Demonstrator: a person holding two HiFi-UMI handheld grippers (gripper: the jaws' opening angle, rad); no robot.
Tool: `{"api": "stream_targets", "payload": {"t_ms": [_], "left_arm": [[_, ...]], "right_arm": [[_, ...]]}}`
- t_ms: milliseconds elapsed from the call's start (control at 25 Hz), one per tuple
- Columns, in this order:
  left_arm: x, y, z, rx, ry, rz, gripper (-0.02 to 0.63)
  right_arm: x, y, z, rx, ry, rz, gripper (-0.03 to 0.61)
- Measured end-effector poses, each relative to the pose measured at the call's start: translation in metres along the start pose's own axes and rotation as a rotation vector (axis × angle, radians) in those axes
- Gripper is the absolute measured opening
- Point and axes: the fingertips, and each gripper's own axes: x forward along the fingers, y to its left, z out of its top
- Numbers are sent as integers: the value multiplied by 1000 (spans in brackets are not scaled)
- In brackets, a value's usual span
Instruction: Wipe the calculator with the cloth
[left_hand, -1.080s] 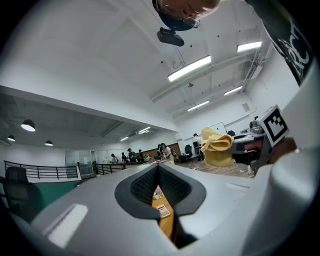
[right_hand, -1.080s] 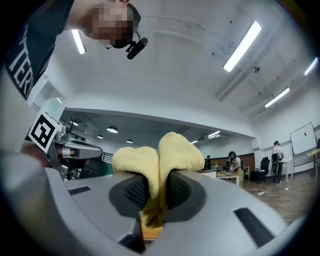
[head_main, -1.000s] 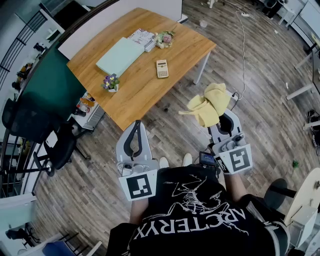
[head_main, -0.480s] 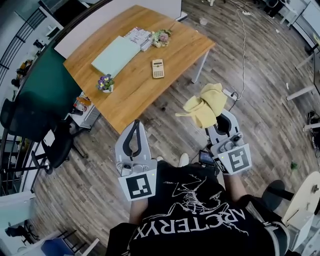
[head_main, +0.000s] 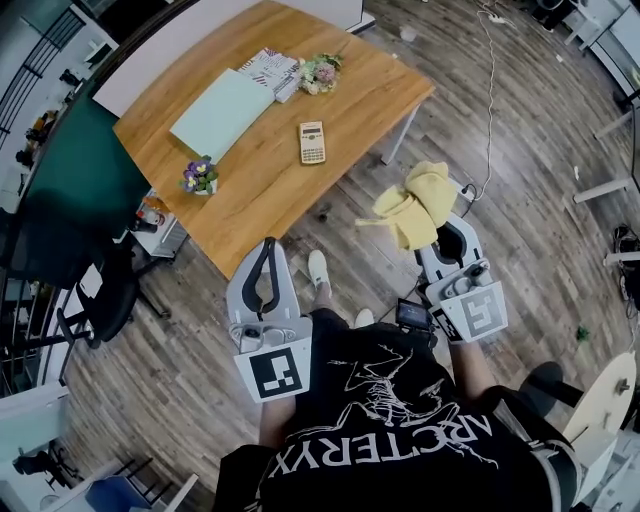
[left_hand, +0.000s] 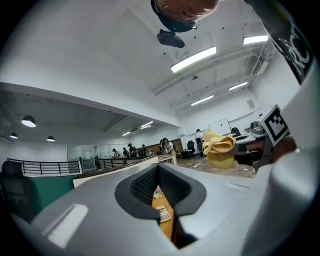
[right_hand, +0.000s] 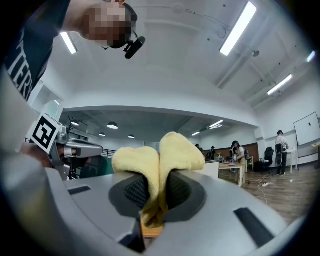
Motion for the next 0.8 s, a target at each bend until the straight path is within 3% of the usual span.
{"api": "stream_targets", "payload": {"t_ms": [240,520,640,800], "left_arm": [[84,47,-8,-8,-14,-36,9],[169,103,-6,-11,-38,-122,9],[190,120,-12,-11,-26,-145,9],[214,131,-18,-34,-15,-158,9]], "right_arm": [[86,-26,6,-26,-33,-36,54],[202,-25,57,-49,-146,-19,54],[221,-32,36,-44,-128,-37,54],[252,-40,45,-39,-134,-44,54]]}}
